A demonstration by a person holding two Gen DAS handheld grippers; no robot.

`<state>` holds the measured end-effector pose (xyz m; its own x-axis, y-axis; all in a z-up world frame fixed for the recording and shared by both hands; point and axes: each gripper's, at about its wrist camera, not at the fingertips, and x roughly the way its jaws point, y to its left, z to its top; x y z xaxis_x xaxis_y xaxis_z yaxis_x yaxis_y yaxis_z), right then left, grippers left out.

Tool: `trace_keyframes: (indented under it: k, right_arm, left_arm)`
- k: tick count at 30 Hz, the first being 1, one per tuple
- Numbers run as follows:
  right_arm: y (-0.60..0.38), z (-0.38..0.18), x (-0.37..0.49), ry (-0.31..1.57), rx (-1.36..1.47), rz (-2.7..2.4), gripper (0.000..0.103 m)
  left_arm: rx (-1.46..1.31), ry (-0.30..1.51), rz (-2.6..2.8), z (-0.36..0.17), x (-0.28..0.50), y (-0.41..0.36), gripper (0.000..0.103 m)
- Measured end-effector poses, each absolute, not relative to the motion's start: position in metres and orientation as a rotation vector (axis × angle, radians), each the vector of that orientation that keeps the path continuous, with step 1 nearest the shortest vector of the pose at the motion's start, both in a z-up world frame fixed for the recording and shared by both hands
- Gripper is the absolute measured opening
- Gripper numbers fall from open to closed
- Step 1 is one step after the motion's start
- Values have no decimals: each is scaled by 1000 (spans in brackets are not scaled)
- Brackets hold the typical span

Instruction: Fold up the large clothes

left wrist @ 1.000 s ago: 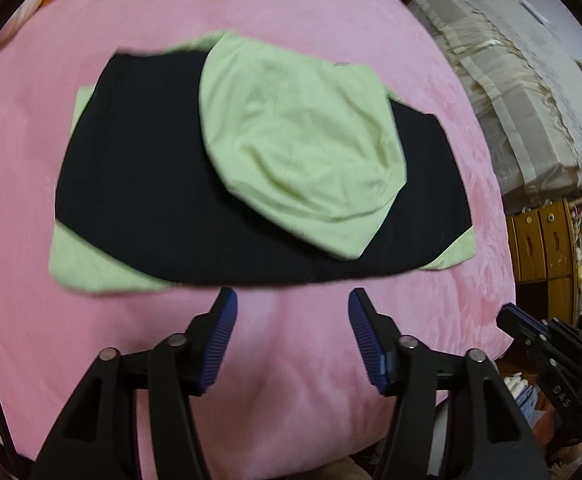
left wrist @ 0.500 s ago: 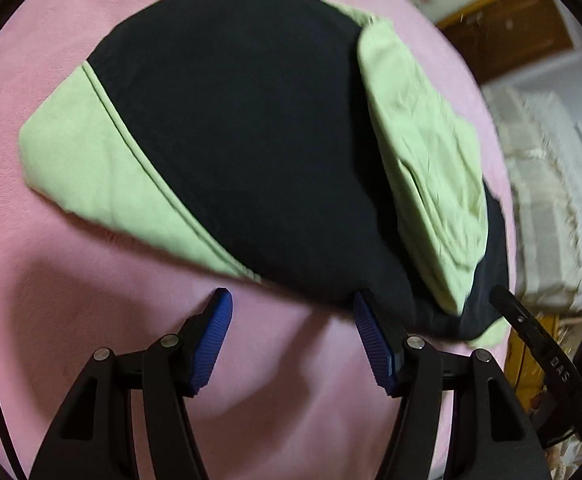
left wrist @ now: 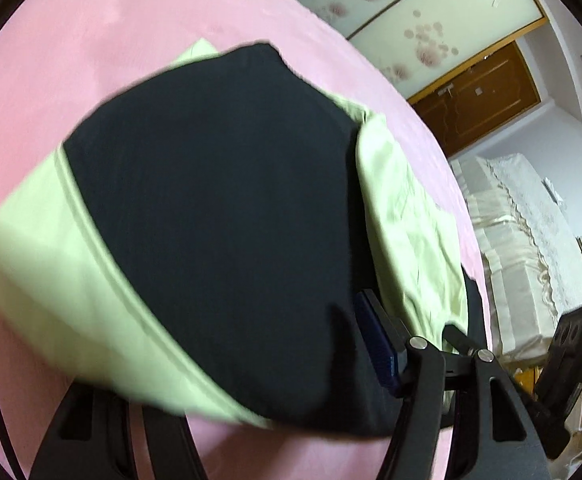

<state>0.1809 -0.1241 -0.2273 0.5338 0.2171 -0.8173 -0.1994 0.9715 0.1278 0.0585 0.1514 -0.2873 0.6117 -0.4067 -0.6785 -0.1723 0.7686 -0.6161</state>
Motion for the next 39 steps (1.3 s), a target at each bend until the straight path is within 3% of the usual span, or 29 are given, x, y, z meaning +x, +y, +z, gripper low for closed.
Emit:
trace_keyframes:
  k: [5,7,9,11,18,26,32,39]
  right_arm:
    - [-115,-242,188,988,61,248,3]
    - [-115,-255,189,1027,95,242,3]
    - [-118,-262,184,1024,137,232,3]
    - [-116,-265,179,1006,123,228,3]
    - [-131,-271,171,992,234,258,3]
    - [-195,-267,146,1020,575,339,3]
    - [-290,-244,90,940,590,27,3]
    - [-370,-248,57,930,589,-264,3]
  left_arm:
    - [-678,843,-82,-265,78,156,62]
    - [-664,815,-77,-255,84,153,49]
    - [-609,783,-79,-242,88,144,23]
    - [-489,736,-92,-220,90,124,13]
    - [-224,598,-333,-156,83,31,9]
    - [-108,603,-607,-143,83,-75,9]
    - [-40,696,-757,-170,83,-156,9]
    - [134,937,-745,-253,83,-221,14]
